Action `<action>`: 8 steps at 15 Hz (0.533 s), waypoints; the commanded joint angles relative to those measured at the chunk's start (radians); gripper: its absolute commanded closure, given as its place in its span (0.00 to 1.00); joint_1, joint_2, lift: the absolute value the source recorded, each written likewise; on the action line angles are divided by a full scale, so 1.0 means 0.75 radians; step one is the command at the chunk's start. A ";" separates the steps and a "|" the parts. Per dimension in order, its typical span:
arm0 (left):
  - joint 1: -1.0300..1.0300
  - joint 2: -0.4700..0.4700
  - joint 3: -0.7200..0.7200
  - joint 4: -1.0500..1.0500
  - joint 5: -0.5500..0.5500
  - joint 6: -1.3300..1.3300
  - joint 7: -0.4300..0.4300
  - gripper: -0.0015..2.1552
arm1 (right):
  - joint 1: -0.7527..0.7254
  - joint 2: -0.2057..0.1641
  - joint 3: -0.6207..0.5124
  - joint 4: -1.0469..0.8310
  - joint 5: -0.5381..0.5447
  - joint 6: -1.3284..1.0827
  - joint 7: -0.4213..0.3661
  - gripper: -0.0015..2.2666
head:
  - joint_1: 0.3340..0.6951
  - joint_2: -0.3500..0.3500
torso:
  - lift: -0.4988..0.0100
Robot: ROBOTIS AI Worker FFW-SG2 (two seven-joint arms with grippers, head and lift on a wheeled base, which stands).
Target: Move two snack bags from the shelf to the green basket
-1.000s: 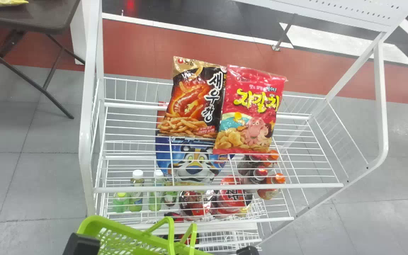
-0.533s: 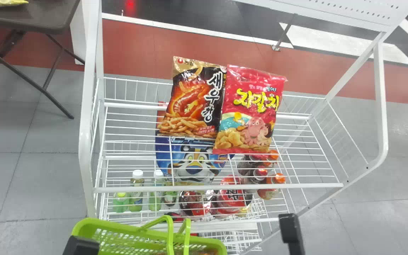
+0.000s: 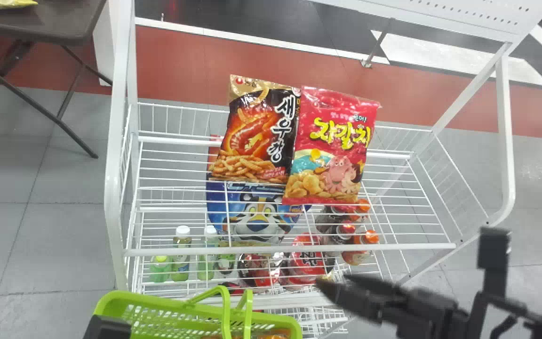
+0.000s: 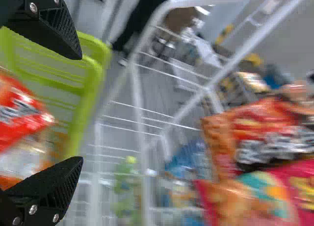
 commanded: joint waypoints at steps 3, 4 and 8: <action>-0.004 -0.004 -0.004 0.028 0.000 -0.044 0.002 0.95 | -0.083 0.038 0.185 0.164 0.247 -0.774 -0.025 0.04 | 1.00 0.00 | 0.95; -0.002 -0.002 -0.004 0.028 0.002 -0.044 0.002 0.95 | -0.106 0.036 0.238 0.227 0.304 -0.930 -0.027 0.04 | 1.00 0.00 | 0.95; 0.017 -0.002 0.002 0.028 0.002 -0.056 -0.002 0.95 | -0.067 0.036 0.469 0.452 0.548 -1.490 -0.048 0.04 | 1.00 0.00 | 0.95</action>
